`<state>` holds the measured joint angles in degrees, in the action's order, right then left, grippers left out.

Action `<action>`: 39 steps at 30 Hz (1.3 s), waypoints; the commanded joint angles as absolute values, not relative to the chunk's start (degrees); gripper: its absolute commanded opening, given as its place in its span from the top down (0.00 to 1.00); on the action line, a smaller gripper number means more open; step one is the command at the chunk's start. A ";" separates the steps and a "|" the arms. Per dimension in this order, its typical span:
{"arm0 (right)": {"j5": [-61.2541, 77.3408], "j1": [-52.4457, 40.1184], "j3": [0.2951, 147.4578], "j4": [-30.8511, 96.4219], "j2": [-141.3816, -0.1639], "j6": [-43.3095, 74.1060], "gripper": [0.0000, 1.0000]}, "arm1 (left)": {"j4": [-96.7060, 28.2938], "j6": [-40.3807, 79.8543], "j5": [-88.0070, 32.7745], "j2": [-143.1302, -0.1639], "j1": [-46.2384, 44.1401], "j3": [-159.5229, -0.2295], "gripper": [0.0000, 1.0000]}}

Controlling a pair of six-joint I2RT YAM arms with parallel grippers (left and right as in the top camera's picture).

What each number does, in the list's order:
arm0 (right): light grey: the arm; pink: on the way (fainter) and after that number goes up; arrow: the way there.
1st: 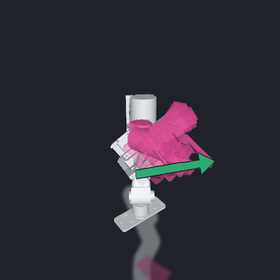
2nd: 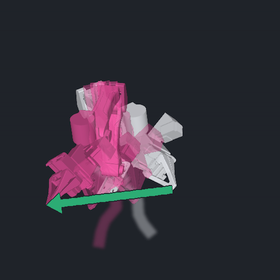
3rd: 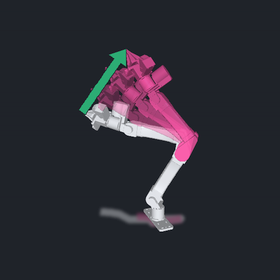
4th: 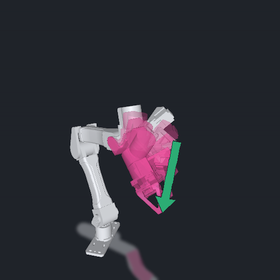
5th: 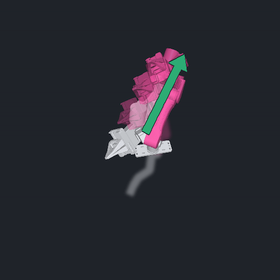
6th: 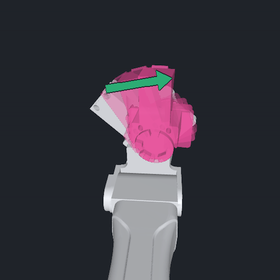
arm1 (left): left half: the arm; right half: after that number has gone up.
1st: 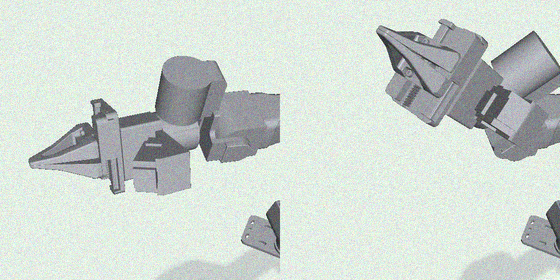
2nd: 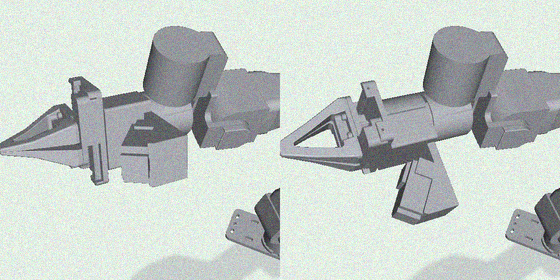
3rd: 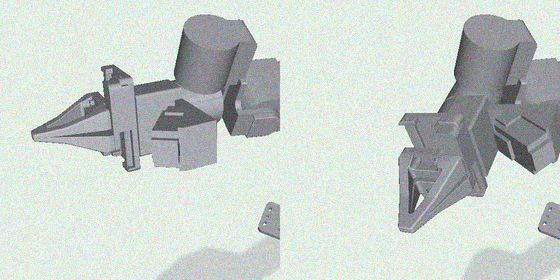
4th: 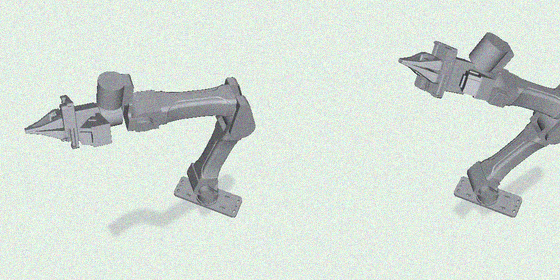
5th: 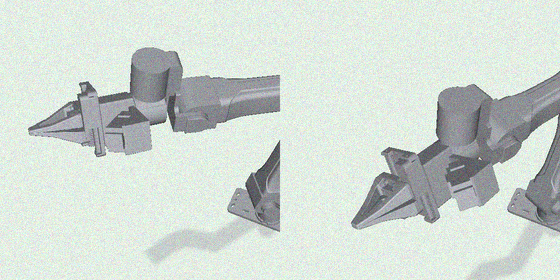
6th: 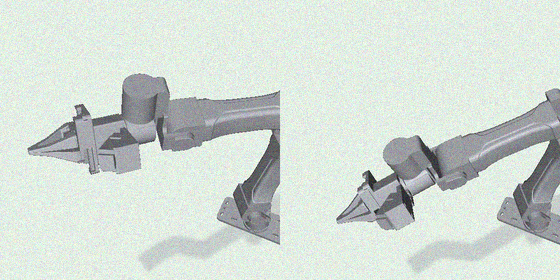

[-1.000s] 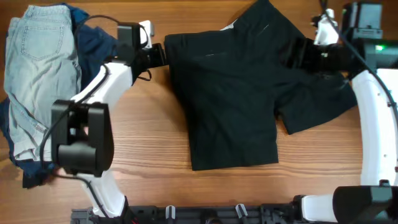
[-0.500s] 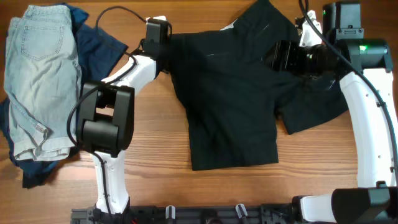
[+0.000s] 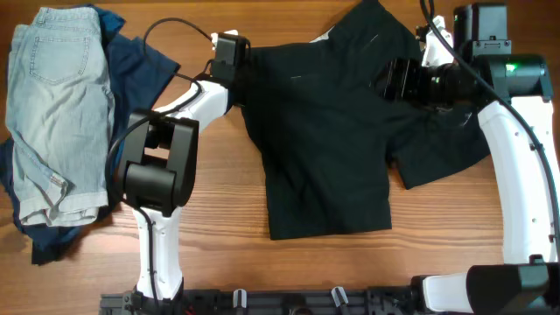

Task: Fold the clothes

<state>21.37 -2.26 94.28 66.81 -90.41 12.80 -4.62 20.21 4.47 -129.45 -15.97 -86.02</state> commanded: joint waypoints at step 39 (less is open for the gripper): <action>15.57 -21.67 58.63 34.02 -92.42 29.95 0.34 | -40.49 28.01 -2.04 -111.44 2.52 -86.65 0.03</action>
<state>17.12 -21.91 58.48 36.49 -92.16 31.92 -39.86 30.26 -3.29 -114.19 2.07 -86.52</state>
